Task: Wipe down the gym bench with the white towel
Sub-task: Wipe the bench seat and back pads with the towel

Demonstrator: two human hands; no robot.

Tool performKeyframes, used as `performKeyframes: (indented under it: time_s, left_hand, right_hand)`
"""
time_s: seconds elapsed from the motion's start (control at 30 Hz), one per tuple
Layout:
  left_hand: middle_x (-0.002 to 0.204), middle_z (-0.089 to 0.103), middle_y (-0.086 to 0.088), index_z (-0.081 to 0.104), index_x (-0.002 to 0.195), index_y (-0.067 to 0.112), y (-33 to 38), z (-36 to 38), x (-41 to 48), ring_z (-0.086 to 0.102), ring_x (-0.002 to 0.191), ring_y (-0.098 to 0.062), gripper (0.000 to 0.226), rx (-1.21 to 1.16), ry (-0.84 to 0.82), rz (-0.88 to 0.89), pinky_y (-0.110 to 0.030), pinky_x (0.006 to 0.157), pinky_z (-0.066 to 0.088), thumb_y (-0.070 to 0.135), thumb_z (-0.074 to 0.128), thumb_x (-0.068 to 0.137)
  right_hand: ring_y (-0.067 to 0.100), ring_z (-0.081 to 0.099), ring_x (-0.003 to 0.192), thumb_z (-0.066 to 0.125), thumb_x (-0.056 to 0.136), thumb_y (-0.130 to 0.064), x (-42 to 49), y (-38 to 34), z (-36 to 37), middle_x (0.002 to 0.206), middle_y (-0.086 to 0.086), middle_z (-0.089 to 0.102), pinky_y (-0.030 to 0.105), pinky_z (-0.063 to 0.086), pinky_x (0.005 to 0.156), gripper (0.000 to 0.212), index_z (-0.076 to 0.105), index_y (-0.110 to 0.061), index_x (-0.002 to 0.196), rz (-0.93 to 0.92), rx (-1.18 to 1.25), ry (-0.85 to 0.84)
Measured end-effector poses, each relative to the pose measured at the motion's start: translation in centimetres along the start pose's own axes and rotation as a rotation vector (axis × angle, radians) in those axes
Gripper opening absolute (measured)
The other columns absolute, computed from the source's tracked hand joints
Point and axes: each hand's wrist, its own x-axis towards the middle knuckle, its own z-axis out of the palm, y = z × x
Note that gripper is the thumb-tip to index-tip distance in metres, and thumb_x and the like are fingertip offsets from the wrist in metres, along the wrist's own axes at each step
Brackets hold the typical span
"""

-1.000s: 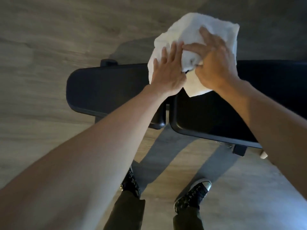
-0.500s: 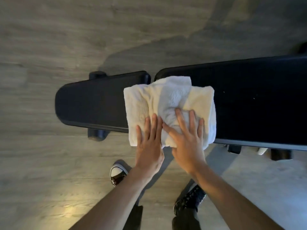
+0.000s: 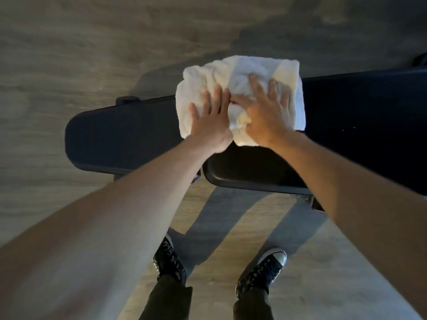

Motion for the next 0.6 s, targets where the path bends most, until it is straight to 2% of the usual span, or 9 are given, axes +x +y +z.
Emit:
performKeyframes:
  time_s: [0.1, 0.2, 0.33, 0.43, 0.5, 0.6]
  left_hand:
    - [0.17, -0.027, -0.007, -0.022, 0.16, 0.016, 0.7, -0.7, 1.5, -0.021, 0.157, -0.034, 0.091, -0.024, -0.043, -0.027, -0.064, 0.125, -0.004, 0.024, 0.048, 0.103]
    - [0.169, -0.029, -0.007, -0.023, 0.16, 0.016, 0.9, 0.2, 0.2, -0.023, 0.156, -0.034, 0.091, -0.014, 0.001, -0.002, -0.063, 0.125, -0.004, 0.021, 0.047, 0.102]
    - [0.171, -0.024, -0.01, -0.02, 0.16, 0.013, 1.2, 3.2, -3.4, -0.019, 0.157, -0.037, 0.094, 0.037, 0.093, 0.04, -0.064, 0.126, 0.005, 0.019, 0.048, 0.096]
    - [0.172, -0.018, -0.01, -0.015, 0.162, 0.013, 1.2, 6.0, -6.9, -0.012, 0.158, -0.037, 0.091, 0.059, 0.15, 0.059, -0.064, 0.125, 0.011, 0.025, 0.04, 0.092]
    - [0.174, -0.009, -0.008, -0.008, 0.164, 0.014, 1.2, 7.4, -9.0, -0.005, 0.16, -0.034, 0.092, 0.031, 0.173, 0.069, -0.062, 0.125, 0.015, 0.027, 0.042, 0.088]
    - [0.17, 0.023, -0.011, 0.021, 0.162, 0.013, 0.9, 8.5, -11.0, 0.023, 0.155, -0.034, 0.1, 0.042, 0.207, 0.117, -0.056, 0.12, 0.026, 0.038, 0.064, 0.075]
  right_hand:
    - [0.05, 0.005, 0.154, 0.063, 0.093, -0.021, 1.2, 0.8, -0.6, 0.171, 0.006, 0.01, 0.073, 0.007, 0.12, 0.065, 0.039, -0.05, 0.146, 0.02, 0.02, -0.033]
    - [0.048, 0.005, 0.155, 0.065, 0.092, -0.022, -0.3, 0.5, 0.0, 0.171, 0.007, 0.011, 0.071, 0.007, 0.121, 0.065, 0.041, -0.047, 0.147, 0.005, 0.029, 0.024]
    - [0.046, 0.008, 0.155, 0.072, 0.085, -0.024, -4.4, -0.4, 1.3, 0.172, 0.005, 0.015, 0.071, 0.011, 0.121, 0.064, 0.051, -0.042, 0.142, 0.017, 0.101, 0.077]
    - [0.046, 0.011, 0.155, 0.079, 0.077, -0.024, -8.3, -1.5, 2.8, 0.17, 0.004, 0.023, 0.071, 0.012, 0.12, 0.063, 0.06, -0.039, 0.135, 0.063, 0.171, 0.087]
    - [0.047, 0.013, 0.154, 0.08, 0.075, -0.018, -11.0, -2.0, 4.0, 0.169, 0.005, 0.025, 0.071, 0.013, 0.12, 0.067, 0.061, -0.039, 0.135, 0.08, 0.183, 0.104]
    - [0.049, 0.016, 0.153, 0.087, 0.063, -0.011, -14.6, -2.2, 5.9, 0.168, 0.007, 0.029, 0.073, 0.015, 0.12, 0.082, 0.059, -0.036, 0.136, 0.086, 0.182, 0.15]
